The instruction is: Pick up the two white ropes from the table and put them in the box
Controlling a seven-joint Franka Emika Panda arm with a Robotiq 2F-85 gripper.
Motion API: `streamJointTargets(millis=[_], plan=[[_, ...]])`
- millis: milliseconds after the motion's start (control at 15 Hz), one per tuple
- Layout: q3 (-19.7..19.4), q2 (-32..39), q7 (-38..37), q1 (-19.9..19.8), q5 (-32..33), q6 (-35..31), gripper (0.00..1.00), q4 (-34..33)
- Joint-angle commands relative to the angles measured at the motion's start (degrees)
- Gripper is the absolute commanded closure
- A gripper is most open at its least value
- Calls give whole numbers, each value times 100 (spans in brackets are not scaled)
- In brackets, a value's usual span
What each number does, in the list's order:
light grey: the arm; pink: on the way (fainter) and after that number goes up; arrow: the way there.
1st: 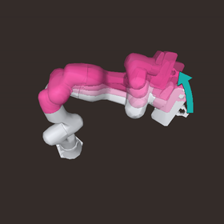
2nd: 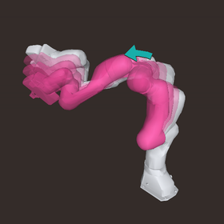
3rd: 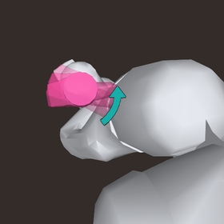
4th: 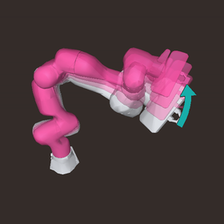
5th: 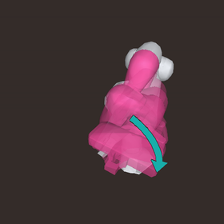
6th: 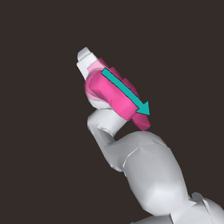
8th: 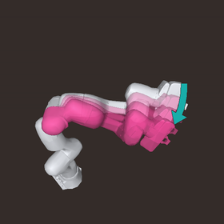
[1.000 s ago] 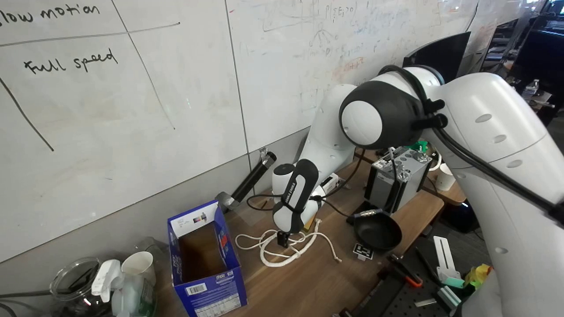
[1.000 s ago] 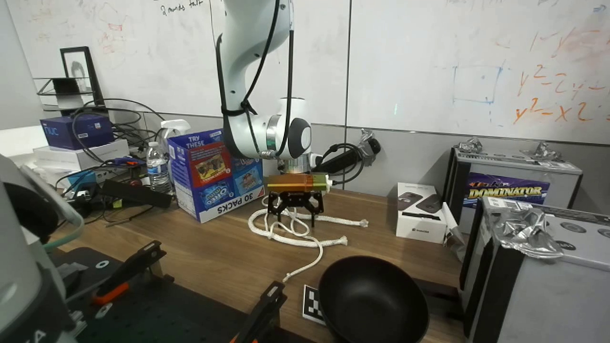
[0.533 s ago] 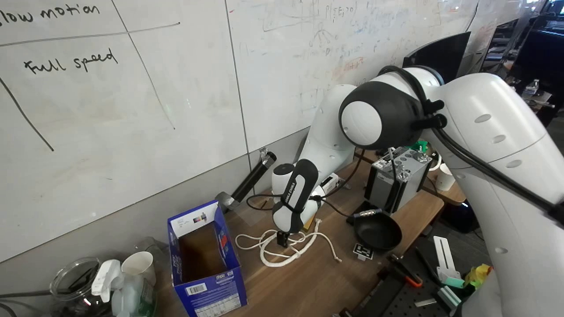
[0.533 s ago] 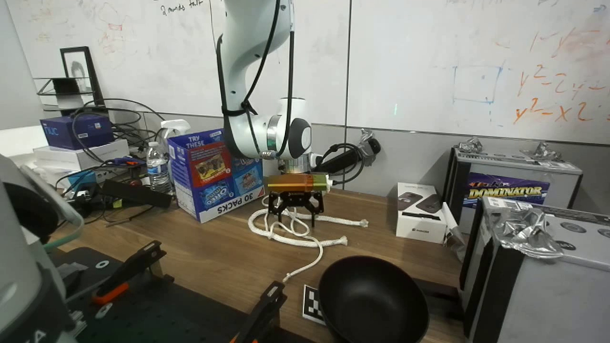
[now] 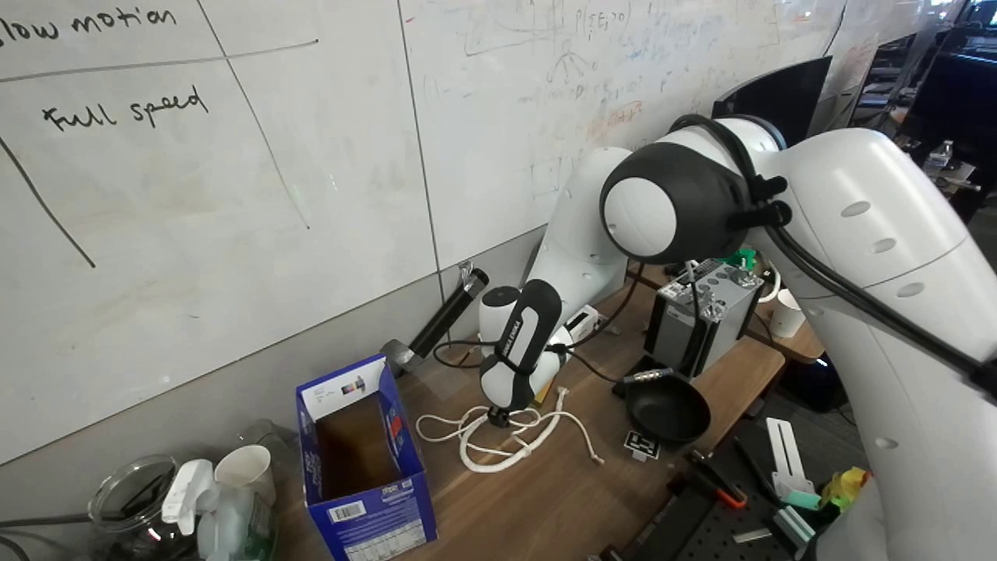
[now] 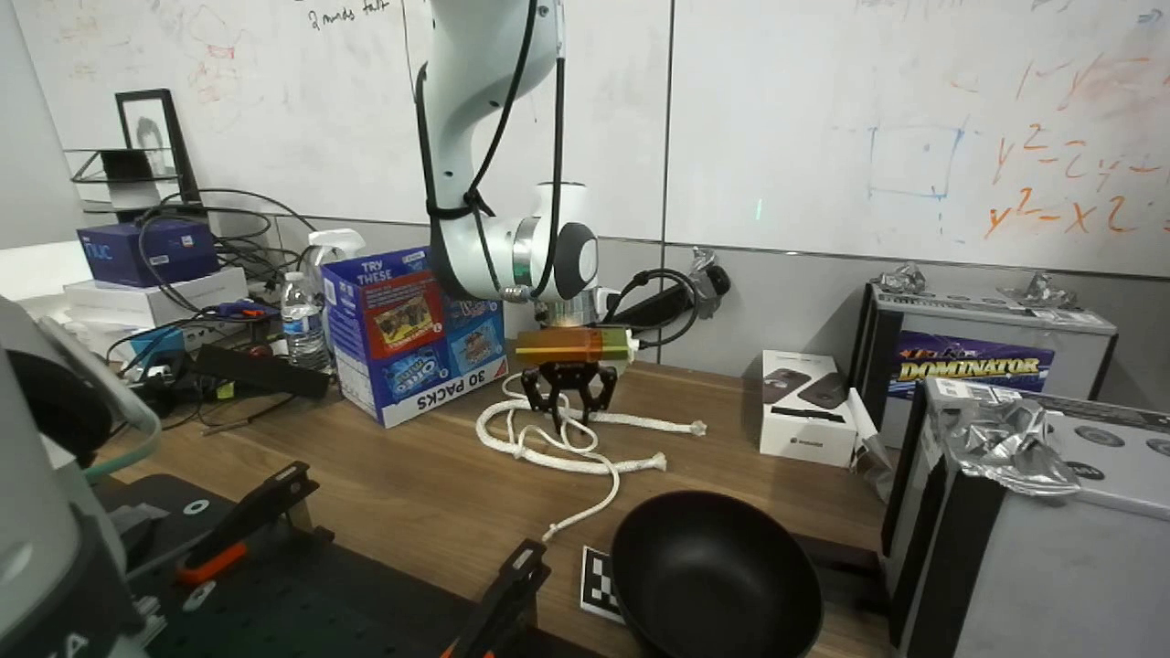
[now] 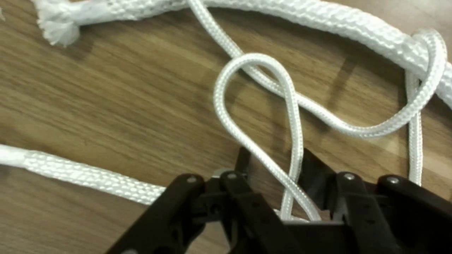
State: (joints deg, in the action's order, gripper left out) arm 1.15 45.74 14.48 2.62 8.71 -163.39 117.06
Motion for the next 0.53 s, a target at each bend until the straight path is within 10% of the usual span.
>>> streamJointTargets(millis=[0,467], plan=[[19,56,-82,-22,96,-23,92,-76],[-30,-407,-258,96,55,736,95,16]])
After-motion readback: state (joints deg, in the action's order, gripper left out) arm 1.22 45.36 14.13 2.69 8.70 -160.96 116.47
